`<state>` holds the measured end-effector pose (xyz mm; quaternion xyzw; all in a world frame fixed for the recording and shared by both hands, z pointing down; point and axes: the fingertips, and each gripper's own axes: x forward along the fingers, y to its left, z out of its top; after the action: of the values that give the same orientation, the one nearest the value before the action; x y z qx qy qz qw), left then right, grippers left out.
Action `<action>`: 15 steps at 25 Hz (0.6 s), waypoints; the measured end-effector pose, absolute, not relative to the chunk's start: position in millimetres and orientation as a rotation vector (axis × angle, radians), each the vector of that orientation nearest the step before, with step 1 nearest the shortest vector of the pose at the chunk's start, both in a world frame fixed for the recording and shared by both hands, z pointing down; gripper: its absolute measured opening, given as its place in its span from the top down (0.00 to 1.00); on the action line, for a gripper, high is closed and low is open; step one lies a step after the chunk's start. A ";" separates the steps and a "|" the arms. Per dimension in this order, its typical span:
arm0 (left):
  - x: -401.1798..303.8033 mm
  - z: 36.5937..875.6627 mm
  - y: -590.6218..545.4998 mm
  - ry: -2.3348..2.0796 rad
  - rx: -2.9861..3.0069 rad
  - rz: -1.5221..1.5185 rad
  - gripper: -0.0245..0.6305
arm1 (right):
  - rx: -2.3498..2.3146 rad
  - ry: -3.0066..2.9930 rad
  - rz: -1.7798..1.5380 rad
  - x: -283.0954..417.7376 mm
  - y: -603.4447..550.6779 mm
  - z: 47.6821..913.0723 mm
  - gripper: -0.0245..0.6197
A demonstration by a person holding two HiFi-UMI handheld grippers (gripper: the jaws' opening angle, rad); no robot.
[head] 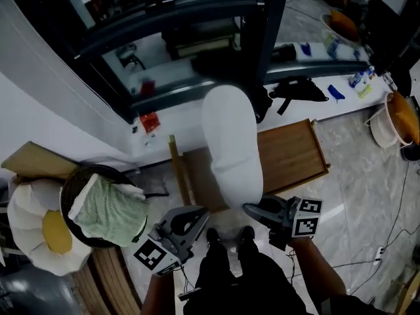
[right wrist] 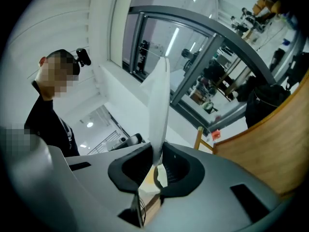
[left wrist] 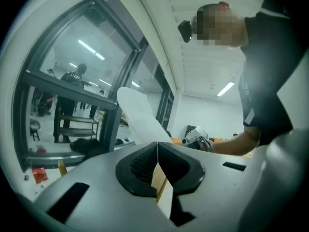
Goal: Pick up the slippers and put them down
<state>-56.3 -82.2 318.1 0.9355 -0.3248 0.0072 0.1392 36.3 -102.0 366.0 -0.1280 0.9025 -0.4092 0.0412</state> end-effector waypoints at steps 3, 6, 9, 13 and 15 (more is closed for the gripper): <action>-54.5 350.9 -84.4 -0.923 2.654 0.062 0.94 | -0.415 2.722 -1.351 36.3 -105.5 404.4 0.86; -49.5 380.6 -82.0 -0.884 2.598 0.131 0.94 | -0.451 2.665 -1.450 38.8 -105.4 443.1 0.86; -44.4 407.3 -82.9 -0.850 2.572 0.167 0.94 | -0.480 2.630 -1.543 41.4 -104.8 483.0 0.86; -39.3 431.7 -82.9 -0.831 2.554 0.172 0.94 | -0.490 2.560 -1.661 41.3 -99.0 531.3 0.86; -35.9 441.2 -80.2 -0.811 2.554 0.184 0.94 | -0.492 2.530 -1.703 41.3 -94.7 550.5 0.86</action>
<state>-35.9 -80.2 441.2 0.9263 -0.2941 0.0669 0.2258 41.3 -94.7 550.5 -0.1590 0.8187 -0.5512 0.0261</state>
